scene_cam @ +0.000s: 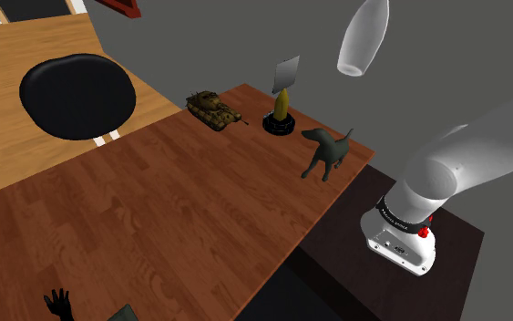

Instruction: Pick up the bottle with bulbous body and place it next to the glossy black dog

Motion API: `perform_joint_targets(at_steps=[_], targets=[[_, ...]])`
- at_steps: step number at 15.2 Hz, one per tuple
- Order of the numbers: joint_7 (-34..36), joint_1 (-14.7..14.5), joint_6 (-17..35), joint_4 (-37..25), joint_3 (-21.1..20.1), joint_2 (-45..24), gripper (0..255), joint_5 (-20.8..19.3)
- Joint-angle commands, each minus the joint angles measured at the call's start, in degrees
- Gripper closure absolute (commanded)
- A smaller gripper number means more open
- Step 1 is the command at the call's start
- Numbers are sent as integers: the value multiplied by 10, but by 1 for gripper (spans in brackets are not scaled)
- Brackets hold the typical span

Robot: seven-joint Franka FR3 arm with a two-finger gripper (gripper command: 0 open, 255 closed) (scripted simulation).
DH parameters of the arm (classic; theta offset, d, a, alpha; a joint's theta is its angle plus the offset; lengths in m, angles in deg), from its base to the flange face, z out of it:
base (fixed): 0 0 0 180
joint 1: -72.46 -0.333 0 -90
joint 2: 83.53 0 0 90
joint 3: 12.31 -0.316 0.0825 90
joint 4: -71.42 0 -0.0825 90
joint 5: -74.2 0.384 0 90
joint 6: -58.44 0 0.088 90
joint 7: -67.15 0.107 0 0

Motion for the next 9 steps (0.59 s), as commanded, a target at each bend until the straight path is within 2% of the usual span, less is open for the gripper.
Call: perform_joint_targets(at_steps=[1, 9], targets=[[-37, 7, -5, -25, 27, -19, 255, -6], [-30, 10, 59, 75, 24, 19, 255, -13]])
